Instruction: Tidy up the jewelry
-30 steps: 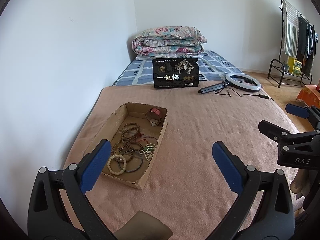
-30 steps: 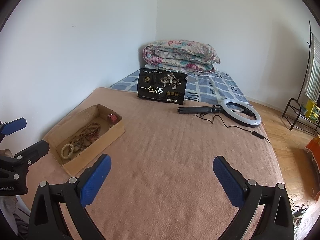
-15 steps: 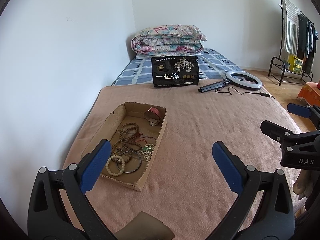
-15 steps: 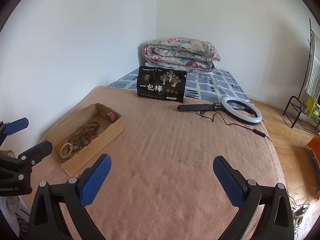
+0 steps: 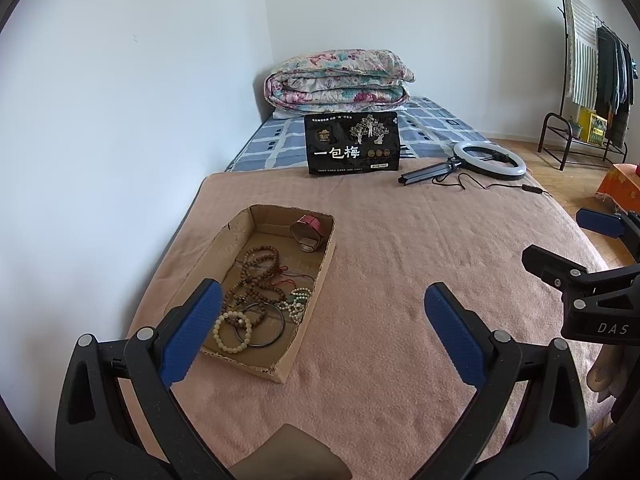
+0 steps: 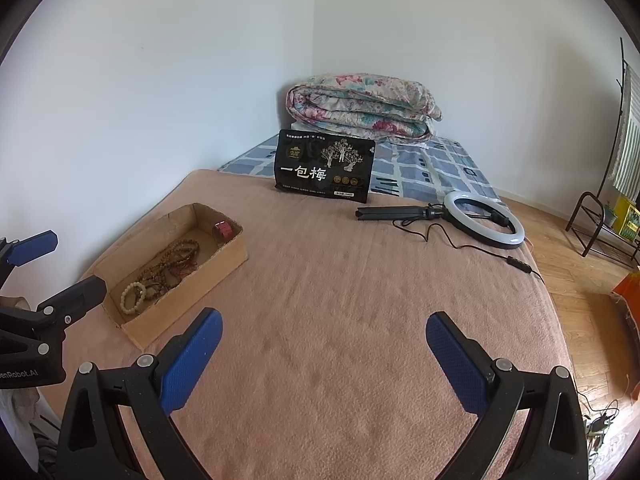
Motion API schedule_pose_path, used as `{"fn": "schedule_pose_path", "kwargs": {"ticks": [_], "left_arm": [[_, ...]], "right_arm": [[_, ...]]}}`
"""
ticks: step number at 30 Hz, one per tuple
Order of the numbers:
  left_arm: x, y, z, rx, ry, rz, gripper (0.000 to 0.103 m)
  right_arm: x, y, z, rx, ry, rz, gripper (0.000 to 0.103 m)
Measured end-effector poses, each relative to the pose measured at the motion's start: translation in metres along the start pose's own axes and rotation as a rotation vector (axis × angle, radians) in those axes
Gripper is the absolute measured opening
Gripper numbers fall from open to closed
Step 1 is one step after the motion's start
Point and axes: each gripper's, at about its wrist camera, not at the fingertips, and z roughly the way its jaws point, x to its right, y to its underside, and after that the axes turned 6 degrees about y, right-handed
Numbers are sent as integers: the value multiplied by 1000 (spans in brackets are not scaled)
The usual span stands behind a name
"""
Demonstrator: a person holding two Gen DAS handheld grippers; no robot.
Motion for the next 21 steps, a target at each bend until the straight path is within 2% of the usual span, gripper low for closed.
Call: {"fn": "schedule_pose_path", "kwargs": {"ticks": [21], "left_arm": [[-2, -1, 3, 5, -9, 0, 103]], "right_arm": [[-1, 4, 1, -9, -4, -6, 103]]}}
